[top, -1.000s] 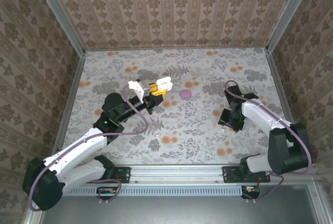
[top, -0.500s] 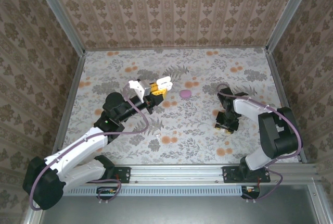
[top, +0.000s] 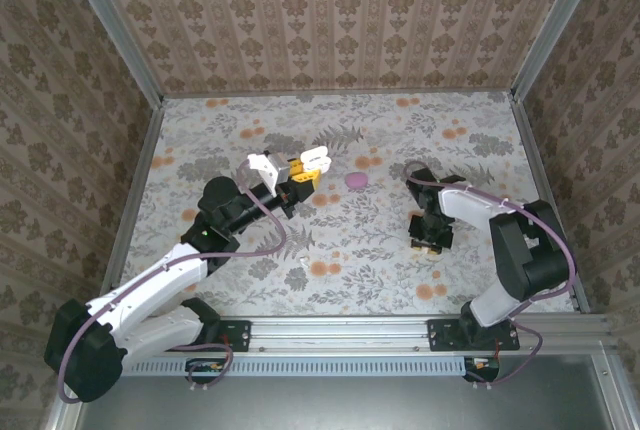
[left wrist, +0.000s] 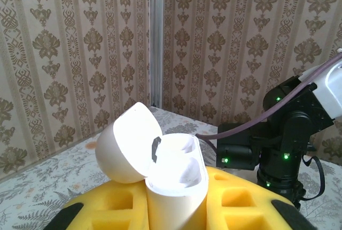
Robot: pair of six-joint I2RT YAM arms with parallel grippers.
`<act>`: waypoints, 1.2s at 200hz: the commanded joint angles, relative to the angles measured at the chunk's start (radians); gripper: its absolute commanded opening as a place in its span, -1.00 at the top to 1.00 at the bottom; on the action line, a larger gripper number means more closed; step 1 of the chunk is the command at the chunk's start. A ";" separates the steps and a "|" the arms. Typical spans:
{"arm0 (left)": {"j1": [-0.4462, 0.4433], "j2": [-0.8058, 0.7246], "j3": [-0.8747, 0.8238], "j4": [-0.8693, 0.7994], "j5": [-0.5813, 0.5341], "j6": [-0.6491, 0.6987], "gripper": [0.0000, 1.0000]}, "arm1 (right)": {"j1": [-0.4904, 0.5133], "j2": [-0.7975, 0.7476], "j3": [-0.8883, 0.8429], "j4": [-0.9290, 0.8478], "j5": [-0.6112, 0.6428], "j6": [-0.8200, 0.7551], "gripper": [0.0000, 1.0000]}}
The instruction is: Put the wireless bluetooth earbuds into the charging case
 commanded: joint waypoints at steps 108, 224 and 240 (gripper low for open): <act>0.013 -0.083 -0.014 -0.021 -0.093 0.008 0.56 | 0.261 0.258 0.315 -0.097 0.053 -0.176 0.28; 0.026 -0.079 -0.017 -0.024 -0.083 0.007 0.56 | 0.261 0.249 0.285 -0.053 0.035 0.002 0.34; 0.027 -0.075 -0.018 -0.018 -0.083 0.002 0.55 | 0.261 0.263 0.289 -0.059 0.033 -0.004 0.35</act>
